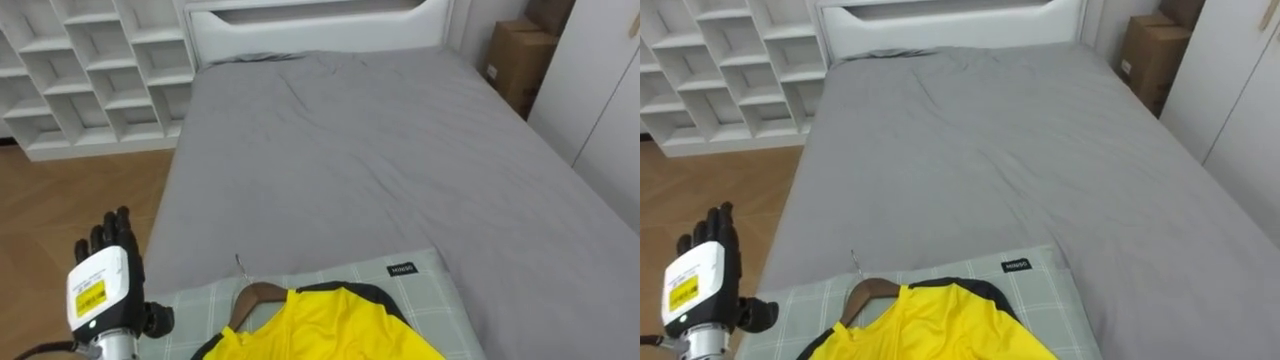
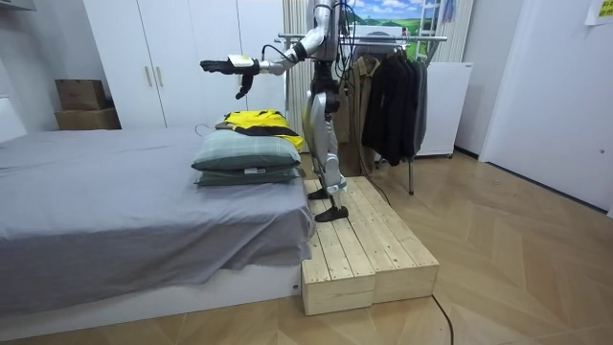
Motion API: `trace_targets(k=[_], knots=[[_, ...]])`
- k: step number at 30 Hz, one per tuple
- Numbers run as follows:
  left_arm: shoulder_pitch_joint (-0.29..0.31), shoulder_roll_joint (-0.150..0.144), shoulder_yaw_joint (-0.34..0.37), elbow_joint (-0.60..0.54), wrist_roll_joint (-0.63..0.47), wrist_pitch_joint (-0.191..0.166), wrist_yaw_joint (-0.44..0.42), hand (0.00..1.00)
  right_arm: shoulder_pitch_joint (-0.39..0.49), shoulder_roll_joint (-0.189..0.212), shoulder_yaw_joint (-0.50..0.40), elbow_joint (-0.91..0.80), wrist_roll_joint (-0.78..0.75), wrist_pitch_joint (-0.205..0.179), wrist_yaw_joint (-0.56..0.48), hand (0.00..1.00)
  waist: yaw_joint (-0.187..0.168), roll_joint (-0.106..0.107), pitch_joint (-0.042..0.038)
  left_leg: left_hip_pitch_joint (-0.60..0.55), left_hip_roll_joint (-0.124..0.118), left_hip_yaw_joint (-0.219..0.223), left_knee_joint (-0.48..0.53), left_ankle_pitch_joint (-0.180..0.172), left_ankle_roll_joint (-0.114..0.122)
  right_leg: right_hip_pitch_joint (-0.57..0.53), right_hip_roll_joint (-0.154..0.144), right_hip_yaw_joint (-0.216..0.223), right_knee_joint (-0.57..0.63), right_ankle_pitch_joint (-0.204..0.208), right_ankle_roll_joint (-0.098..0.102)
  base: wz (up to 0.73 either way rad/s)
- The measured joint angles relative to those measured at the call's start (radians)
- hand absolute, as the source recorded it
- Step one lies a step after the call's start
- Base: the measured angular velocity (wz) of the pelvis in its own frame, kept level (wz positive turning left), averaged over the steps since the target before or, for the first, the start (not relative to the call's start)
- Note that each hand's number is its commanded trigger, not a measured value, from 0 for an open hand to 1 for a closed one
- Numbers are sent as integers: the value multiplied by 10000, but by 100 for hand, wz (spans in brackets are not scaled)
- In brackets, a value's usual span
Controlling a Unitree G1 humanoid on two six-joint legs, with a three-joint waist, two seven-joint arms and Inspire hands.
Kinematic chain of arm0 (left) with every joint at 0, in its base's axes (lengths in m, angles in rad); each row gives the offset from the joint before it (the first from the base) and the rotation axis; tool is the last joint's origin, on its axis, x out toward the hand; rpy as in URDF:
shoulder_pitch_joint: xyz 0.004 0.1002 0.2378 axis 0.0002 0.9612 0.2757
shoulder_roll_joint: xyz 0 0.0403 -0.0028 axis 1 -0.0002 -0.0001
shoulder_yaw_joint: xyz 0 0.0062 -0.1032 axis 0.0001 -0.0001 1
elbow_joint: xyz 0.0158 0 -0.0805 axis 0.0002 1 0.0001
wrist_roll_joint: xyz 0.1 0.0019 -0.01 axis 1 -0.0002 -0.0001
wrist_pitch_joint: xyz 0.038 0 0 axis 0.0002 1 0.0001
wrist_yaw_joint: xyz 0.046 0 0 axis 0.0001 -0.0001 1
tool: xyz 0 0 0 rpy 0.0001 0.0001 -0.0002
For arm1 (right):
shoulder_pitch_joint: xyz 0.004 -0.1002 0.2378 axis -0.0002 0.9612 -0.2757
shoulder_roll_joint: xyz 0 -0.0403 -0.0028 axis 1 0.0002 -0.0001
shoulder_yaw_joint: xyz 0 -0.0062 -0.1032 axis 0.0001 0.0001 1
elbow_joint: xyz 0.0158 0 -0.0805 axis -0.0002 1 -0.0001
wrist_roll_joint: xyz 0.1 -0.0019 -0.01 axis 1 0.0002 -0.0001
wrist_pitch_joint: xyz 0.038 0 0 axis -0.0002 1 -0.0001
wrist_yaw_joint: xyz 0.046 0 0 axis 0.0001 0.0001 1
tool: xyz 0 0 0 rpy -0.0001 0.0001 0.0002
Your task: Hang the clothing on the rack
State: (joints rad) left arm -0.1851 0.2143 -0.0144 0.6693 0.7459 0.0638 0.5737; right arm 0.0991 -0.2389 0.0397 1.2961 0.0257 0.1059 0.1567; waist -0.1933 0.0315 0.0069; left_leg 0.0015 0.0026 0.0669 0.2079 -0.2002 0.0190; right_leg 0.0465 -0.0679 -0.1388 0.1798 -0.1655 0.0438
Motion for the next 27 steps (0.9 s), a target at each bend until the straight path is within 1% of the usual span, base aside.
trace_targets(k=[1, 3, 4, 6, 8, 9, 10, 12, 14, 18, 20, 21, 22, 24, 25, 27], knots=[[-28, 0, -4, 45, -113, -1, -9, 0, -17, -2, 92, 6, 7, 38, 0, 0, 8, 8, 5, -37, 8, 22, 14, 0, 0, -66, 4, -4, 43, 0, 0, -10], [-391, 2, -19, 598, -377, -29, -69, 0, -97, 4, 287, 13, 3, 54, 3, 0, 33, 23, 10, -203, 17, 29, 117, 0, 0, -221, 5, 0, 98, 0, -1, -2], [-671, 15, -16, 952, -452, -30, -182, 0, -157, 8, 357, 28, 3, 42, 12, 0, 39, 31, 15, -312, 19, 26, 161, 0, 0, -314, 5, -4, 110, 14, -23, 0], [-896, 19, -18, 1117, -475, -45, -254, 0, -258, 17, 396, 169, -11, 16, -19, 0, 19, 16, 21, -479, 21, 25, 257, 0, 0, -457, 1, -9, 163, 23, -37, 0], [-1135, 20, -24, 1123, -472, -118, -252, 0, -409, 18, 547, 231, -137, -21, -40, 0, 23, -19, 44, -664, 32, 26, 320, 1, 1, -675, -3, -9, 289, 22, -37, 0], [-1317, 20, -26, 1169, -472, -212, -251, 0, -477, 24, 584, 233, -251, -36, -56, 0, 31, -46, 63, -804, 36, 26, 360, 1, 1, -812, -4, -10, 341, 23, -37, 0], [-1506, 20, -26, 1385, -473, -322, -208, 0, -558, 33, 580, 231, -290, -42, -139, 0, 37, -60, 74, -913, 43, 28, 384, 2, 4, -921, -8, -15, 425, 23, -37, 0], [-1822, 20, -107, 1890, -711, -362, -157, 0, -787, 37, 588, 224, -291, -56, -362, 0, 5, -69, 85, -1098, 47, 23, 457, 2, 4, -1057, -8, -14, 427, 27, -44, 0], [-2028, 19, -319, 2368, -898, -422, -135, 0, -883, 54, 588, 256, -271, -79, -496, 0, 5, -80, 98, -1137, 48, 14, 465, 4, 5, -1089, -4, -18, 429, 29, -46, 0], [-2117, 18, -505, 2806, -1327, -510, -139, 0, -1133, 116, 595, 316, -225, -183, -711, 0, -35, -71, 102, -1381, 58, 12, 543, 5, 6, -1334, -2, -37, 450, 40, -64, 1], [-2196, 23, -767, 2919, -2030, -552, -145, 0, -1260, 140, 711, 319, -166, -209, -865, 0, -67, -62, 112, -1536, 63, -45, 706, 4, 7, -1384, -4, -120, 427, 41, -67, 10], [-2254, 31, -819, 2997, -2163, -569, -154, 0, -1294, 150, 752, 326, -156, -214, -905, 0, -73, -51, 119, -1564, 63, -65, 732, 4, 7, -1393, -4, -140, 417, 41, -67, 11], [-2365, 40, -880, 3053, -2355, -570, -168, 0, -1417, 165, 806, 323, -116, -228, -937, 0, -89, -35, 128, -1694, 63, -100, 836, 3, 7, -1467, -6, -182, 418, 44, -71, 15], [-2664, 59, -991, 3166, -2447, -638, -192, 0, -1592, 201, 979, 368, 209, -308, -1004, 0, -183, 17, 193, -1953, 72, -138, 999, 4, 6, -1592, -23, -354, 427, 53, -85, 19], [-2701, 63, -1053, 3184, -2447, -660, -202, 0, -1602, 205, 990, 354, 269, -335, -1017, 0, -182, 21, 194, -1984, 75, -138, 1010, 4, 6, -1609, -23, -370, 429, 53, -85, 12], [-2842, 70, -1092, 3272, -2446, -747, -324, 0, -1635, 200, 1166, 351, 469, -510, -1050, 0, -183, 41, 208, -2066, 87, -139, 1009, 7, 5, -1672, -22, -419, 442, 53, -86, 5]])
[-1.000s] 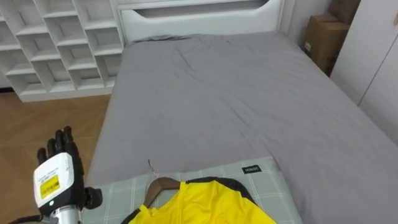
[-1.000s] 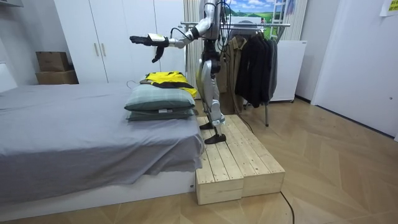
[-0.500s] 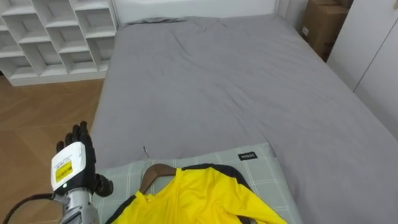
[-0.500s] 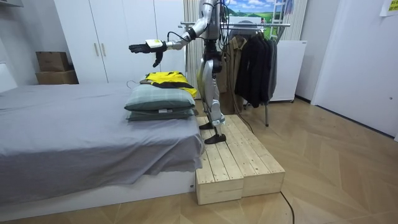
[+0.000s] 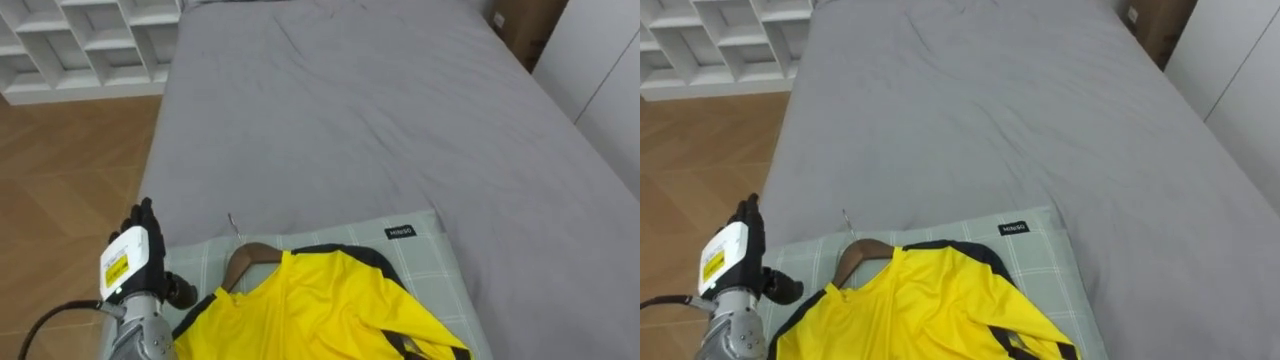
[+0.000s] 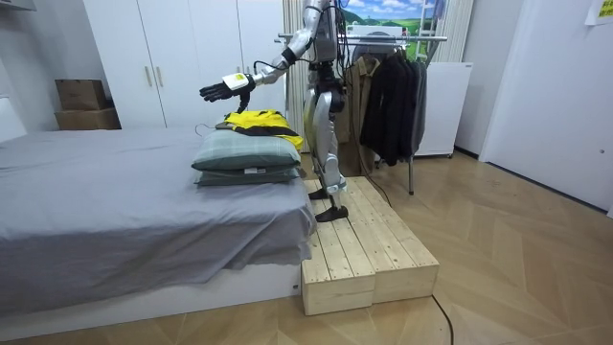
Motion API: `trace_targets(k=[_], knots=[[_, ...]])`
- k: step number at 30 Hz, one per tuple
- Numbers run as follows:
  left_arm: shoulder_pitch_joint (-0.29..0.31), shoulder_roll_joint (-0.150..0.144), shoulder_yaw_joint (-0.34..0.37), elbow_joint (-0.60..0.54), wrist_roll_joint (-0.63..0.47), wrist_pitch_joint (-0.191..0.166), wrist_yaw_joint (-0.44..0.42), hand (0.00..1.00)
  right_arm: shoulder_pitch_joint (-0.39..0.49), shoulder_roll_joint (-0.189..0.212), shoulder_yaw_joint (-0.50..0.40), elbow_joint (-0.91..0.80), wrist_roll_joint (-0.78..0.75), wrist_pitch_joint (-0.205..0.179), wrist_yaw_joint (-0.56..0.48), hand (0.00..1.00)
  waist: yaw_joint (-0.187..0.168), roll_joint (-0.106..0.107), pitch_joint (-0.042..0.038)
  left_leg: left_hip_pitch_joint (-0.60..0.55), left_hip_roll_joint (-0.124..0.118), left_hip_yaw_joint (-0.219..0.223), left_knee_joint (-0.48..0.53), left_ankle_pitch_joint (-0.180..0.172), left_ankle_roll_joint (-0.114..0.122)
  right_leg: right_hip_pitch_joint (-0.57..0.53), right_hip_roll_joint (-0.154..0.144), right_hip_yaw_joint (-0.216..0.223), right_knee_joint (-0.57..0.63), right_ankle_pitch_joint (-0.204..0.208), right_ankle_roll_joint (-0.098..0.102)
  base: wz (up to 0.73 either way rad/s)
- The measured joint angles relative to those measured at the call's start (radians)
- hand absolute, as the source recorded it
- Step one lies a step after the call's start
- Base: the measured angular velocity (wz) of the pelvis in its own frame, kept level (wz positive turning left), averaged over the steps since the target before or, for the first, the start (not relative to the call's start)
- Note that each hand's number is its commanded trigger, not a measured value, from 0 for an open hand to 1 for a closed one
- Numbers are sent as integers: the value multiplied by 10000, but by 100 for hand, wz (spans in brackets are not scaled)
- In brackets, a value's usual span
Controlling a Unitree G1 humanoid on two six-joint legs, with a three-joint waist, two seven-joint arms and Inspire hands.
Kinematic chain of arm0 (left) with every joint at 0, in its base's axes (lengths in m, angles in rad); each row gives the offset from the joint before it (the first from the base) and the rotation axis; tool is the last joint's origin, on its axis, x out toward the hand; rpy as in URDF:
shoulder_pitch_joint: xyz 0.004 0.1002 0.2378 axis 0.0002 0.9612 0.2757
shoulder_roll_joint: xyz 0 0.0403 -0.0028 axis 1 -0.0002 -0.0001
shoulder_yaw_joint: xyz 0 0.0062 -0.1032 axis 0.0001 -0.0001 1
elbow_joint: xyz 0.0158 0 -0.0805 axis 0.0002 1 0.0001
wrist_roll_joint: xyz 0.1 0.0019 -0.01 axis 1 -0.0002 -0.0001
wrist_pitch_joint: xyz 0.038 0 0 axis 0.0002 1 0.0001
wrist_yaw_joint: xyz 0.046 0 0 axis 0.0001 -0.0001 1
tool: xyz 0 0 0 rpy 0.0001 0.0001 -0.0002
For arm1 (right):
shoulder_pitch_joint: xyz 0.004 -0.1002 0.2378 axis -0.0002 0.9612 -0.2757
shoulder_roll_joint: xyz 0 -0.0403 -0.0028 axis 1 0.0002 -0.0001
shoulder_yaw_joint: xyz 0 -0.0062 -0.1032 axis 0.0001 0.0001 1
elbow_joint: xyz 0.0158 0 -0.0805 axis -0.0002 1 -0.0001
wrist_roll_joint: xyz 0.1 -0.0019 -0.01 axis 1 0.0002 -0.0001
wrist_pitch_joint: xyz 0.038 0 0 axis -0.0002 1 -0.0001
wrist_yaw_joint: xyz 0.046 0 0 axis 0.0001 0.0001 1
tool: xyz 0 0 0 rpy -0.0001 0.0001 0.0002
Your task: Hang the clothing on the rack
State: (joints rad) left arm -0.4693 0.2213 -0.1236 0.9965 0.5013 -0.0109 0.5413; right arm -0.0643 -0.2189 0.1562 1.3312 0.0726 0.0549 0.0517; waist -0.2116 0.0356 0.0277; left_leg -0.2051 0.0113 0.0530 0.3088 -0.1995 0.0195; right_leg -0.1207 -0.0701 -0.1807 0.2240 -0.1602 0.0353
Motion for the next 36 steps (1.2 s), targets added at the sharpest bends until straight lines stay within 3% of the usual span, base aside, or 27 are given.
trace_targets(k=[12, 18, 24, 36], knots=[[-588, 148, -22, 424, -395, -335, -53, 0, -347, 9, 614, 110, 636, -112, -87, 0, -64, -36, 98, -672, 63, 15, 327, 4, 4, -715, 4, -2, 396, 13, -21, 0], [-876, 253, -204, 705, -1185, -361, -151, 0, -635, 100, 701, 156, 901, -113, -163, 0, -176, -164, 254, -1197, 95, 40, 531, 41, 23, -1280, -1, 33, 739, -13, -61, 0], [-1017, 265, -377, 1164, -1199, -366, -765, 0, -905, 159, 700, 238, 887, -133, -173, 0, -350, -157, 263, -1492, 124, 267, 556, 68, 65, -1586, -30, 128, 885, -48, -86, -1], [-1095, 169, -454, 1391, -1594, -379, -1915, 0, -1107, 165, 747, 242, 960, -340, -112, 0, -348, -71, 306, -1577, 145, 324, 687, 75, 67, -1784, -35, 181, 1061, -48, -87, -1]])
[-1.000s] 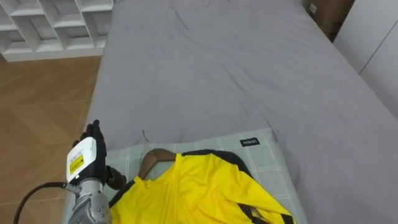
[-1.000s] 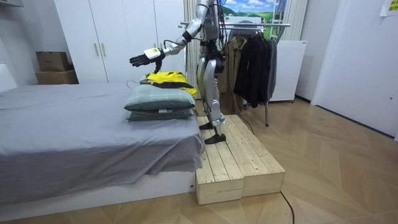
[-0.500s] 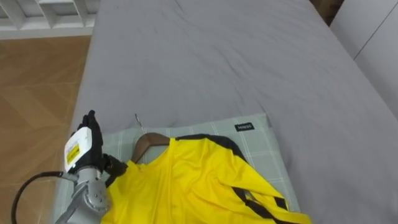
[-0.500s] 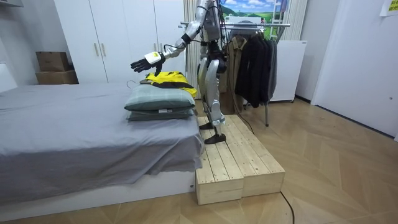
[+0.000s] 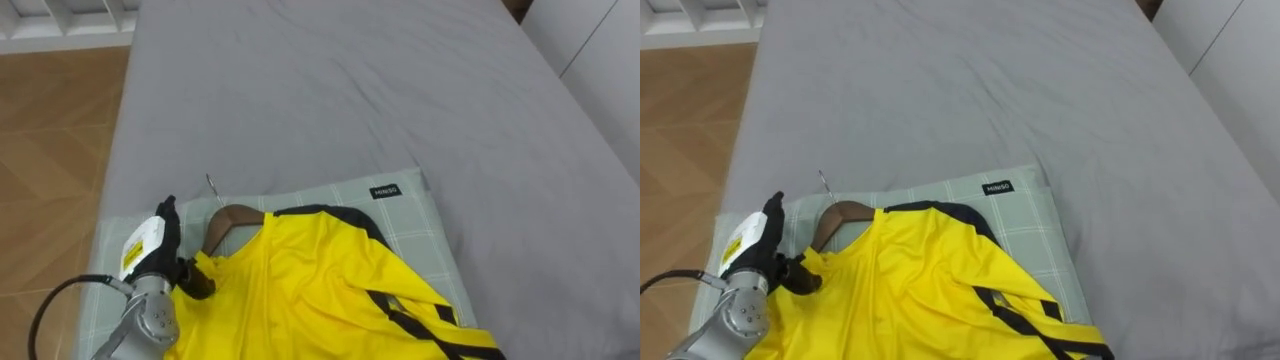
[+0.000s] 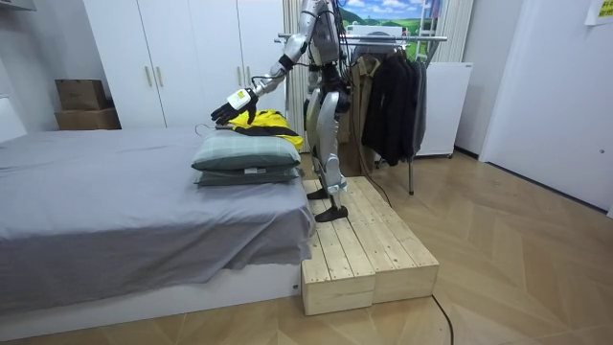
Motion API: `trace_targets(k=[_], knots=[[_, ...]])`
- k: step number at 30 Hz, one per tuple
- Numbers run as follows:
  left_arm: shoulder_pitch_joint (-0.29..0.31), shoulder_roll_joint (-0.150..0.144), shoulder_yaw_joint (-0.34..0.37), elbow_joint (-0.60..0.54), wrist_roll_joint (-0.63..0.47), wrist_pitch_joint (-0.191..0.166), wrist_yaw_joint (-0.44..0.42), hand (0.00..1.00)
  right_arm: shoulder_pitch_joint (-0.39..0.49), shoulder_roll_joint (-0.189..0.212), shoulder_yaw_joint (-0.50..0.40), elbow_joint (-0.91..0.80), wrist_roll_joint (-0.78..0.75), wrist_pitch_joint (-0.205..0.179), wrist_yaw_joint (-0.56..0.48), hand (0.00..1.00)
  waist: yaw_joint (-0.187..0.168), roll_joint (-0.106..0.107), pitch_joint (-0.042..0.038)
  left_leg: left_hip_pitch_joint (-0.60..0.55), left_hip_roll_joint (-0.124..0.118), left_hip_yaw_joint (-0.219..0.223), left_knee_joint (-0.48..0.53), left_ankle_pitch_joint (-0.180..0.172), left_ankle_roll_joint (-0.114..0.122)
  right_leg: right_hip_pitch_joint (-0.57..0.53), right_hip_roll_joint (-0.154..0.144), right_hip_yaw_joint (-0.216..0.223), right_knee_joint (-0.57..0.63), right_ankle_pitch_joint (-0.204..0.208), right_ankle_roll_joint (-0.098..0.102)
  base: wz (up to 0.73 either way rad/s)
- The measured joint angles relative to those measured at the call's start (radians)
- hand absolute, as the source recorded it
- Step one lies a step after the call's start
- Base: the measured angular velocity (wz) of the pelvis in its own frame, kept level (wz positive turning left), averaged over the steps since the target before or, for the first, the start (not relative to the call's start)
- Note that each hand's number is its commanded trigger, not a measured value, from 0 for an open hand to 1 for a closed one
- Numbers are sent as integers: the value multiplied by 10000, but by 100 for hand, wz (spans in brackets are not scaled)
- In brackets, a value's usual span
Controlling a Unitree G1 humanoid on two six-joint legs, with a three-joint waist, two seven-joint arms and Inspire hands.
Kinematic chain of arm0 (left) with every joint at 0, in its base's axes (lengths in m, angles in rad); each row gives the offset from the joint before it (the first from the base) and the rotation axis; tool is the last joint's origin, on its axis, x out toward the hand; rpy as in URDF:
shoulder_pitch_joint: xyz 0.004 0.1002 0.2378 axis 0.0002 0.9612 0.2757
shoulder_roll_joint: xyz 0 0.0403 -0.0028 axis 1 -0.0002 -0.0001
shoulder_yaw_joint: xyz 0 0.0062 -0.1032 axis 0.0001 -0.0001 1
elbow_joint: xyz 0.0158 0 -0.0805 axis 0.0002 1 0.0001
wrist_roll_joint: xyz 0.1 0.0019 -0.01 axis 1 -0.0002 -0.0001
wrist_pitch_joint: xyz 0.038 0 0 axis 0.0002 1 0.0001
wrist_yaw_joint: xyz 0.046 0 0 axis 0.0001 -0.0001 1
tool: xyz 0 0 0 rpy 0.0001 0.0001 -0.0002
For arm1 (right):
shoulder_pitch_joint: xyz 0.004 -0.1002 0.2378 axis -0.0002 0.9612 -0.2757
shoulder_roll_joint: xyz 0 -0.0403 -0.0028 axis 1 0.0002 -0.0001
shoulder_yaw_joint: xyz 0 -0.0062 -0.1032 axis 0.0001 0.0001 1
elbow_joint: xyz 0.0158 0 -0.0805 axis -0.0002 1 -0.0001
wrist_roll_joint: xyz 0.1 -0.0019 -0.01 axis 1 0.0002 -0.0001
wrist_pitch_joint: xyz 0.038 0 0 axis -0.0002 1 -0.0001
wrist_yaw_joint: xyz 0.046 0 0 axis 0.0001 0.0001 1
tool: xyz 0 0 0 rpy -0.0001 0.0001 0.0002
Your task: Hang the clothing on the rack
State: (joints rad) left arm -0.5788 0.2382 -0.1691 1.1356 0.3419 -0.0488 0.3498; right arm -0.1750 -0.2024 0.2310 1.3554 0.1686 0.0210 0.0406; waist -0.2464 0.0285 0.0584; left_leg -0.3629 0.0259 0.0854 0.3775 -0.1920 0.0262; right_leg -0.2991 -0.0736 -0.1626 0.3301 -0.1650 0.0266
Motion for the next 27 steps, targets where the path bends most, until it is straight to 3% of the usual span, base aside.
trace_targets(k=[13, 18, 27], knots=[[2, -376, -448, 842, 2, 37, -1243, 0, -41, -19, 209, -27, 20, -44, 94, 0, 6, 9, 2, 46, -3, -28, -9, 0, 2, 92, 1, -29, 4, 4, -7, 1], [0, -344, -445, 954, 27, 228, -2024, 0, -96, -66, 196, -33, -166, 5, 191, 0, 42, 34, 2, 43, 24, 60, -5, 0, 2, -15, -5, 0, 112, 11, -18, -3], [-49, -178, -1084, 1116, 22, 550, -2709, 0, -197, -157, 220, -15, -209, 143, 270, 0, 35, 132, 7, 277, 17, 221, -193, 11, 2, 58, -21, 141, 142, -12, -32, -5]])
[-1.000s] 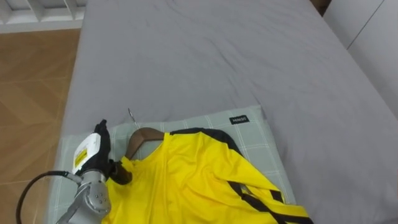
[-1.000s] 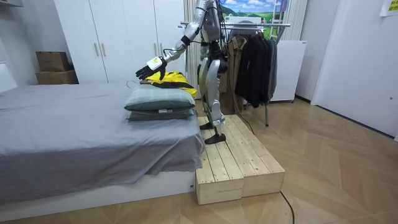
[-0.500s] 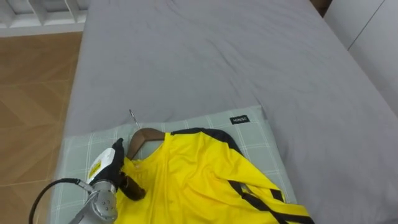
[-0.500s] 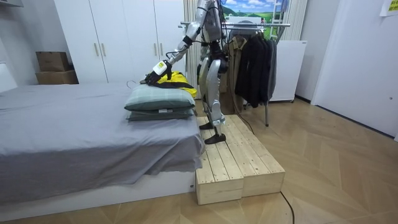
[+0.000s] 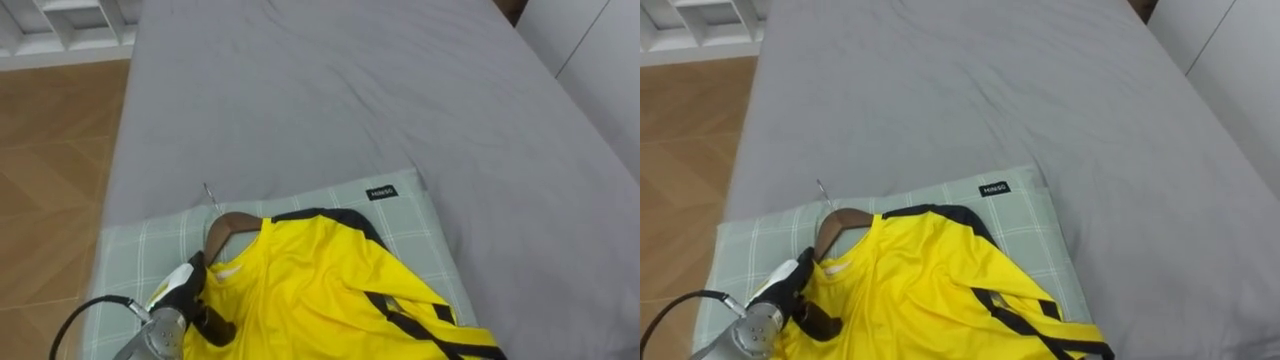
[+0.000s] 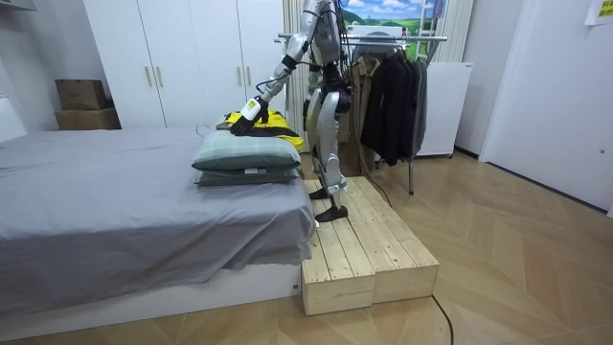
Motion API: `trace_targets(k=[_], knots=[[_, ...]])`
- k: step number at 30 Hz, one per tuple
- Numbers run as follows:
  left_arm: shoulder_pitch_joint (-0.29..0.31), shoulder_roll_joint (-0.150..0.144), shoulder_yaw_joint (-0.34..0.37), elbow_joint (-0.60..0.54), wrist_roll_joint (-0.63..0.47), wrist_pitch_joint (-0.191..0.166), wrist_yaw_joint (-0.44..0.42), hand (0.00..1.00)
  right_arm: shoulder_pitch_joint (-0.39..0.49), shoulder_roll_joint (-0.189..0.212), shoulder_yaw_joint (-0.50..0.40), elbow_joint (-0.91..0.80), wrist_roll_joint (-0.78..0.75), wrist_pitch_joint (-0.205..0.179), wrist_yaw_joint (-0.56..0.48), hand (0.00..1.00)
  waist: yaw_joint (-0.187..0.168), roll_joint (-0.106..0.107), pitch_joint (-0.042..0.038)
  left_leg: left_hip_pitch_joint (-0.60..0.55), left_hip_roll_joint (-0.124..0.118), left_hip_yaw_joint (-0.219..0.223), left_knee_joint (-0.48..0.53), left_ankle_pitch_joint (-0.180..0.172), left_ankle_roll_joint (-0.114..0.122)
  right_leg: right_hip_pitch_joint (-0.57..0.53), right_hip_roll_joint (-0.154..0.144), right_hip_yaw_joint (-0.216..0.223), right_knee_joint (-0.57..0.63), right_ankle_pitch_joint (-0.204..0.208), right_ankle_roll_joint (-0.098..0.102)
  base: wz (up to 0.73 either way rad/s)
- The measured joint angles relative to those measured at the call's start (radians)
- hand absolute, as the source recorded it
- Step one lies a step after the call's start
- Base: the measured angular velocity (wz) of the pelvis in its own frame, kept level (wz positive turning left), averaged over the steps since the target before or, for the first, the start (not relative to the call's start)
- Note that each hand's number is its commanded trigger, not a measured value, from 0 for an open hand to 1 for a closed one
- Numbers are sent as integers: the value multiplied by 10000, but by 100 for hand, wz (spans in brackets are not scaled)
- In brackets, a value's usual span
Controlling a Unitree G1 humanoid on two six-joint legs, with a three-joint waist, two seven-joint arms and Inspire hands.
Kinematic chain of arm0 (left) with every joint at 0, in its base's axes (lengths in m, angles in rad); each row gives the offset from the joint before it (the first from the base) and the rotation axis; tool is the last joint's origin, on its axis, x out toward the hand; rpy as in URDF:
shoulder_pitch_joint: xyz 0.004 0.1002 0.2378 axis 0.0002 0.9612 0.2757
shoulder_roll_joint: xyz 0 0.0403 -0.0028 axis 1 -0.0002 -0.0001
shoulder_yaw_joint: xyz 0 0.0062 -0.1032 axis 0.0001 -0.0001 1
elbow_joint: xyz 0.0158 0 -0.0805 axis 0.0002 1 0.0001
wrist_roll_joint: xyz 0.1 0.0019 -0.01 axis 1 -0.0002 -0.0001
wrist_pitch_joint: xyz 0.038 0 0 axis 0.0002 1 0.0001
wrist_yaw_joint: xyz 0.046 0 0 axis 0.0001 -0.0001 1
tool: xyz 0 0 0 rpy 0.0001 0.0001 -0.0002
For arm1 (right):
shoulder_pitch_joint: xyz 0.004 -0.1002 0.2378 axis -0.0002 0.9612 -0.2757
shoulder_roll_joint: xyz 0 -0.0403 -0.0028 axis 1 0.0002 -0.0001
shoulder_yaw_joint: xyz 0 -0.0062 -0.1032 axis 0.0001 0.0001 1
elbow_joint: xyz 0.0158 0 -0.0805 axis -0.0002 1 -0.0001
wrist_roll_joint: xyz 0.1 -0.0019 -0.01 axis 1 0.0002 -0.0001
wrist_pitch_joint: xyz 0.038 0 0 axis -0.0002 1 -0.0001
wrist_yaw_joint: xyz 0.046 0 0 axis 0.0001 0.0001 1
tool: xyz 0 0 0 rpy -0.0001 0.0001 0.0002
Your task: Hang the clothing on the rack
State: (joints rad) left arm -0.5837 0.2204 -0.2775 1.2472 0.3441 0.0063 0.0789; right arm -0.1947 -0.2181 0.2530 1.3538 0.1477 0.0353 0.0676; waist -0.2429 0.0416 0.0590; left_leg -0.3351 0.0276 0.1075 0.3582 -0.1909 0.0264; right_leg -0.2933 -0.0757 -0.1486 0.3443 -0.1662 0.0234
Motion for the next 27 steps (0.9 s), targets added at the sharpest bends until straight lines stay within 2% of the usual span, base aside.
trace_targets(k=[5, 11, 19, 22, 23, 25, 27], knots=[[0, 0, -4, -1, 17, -21, -52, 0, -27, -20, 4, -2, 6, 20, -3, 0, 38, -4, -2, 14, -40, 122, -115, 144, 5, -72, -55, 0, -1, -34, -5, 1], [-11, 23, 21, 10, 9, 3, -5, 0, -112, -23, 93, 4, 129, 108, -26, 0, 53, -8, -6, -29, -45, 213, -92, 160, 1, -157, -76, 75, 18, -58, 6, -2], [-16, 37, 587, 70, 219, -87, 141, 0, -89, -4, -121, 1, 162, 87, -31, 0, 11, -76, -39, -93, -37, 225, -36, 160, 1, -215, -75, 82, 69, -64, 4, 0], [-17, 57, 832, 333, 319, -255, 339, 0, -14, 80, -147, 13, 257, 64, -24, 0, 31, -266, -102, -32, -34, 241, -54, 165, -5, -208, -76, 96, 151, -75, -13, 0], [-17, 62, 917, 397, 319, -308, 450, 0, 9, 128, -138, 26, 375, 24, -26, 0, 31, -384, -155, -16, -33, 247, -52, 166, -7, -206, -80, 99, 171, -92, -23, 0], [-17, 67, 990, 499, 311, -364, 674, 0, 37, 168, -112, 65, 507, 2, -57, 0, 33, -528, -203, -6, -25, 246, -32, 169, -11, -179, -75, 99, 170, -91, -24, 0], [-20, 72, 1002, 676, 312, -470, 963, 0, 134, 194, -113, 62, 610, -6, -222, 0, 26, -635, -190, -2, -17, 241, 50, 168, -10, -119, -71, 98, 164, -90, -25, 0]])
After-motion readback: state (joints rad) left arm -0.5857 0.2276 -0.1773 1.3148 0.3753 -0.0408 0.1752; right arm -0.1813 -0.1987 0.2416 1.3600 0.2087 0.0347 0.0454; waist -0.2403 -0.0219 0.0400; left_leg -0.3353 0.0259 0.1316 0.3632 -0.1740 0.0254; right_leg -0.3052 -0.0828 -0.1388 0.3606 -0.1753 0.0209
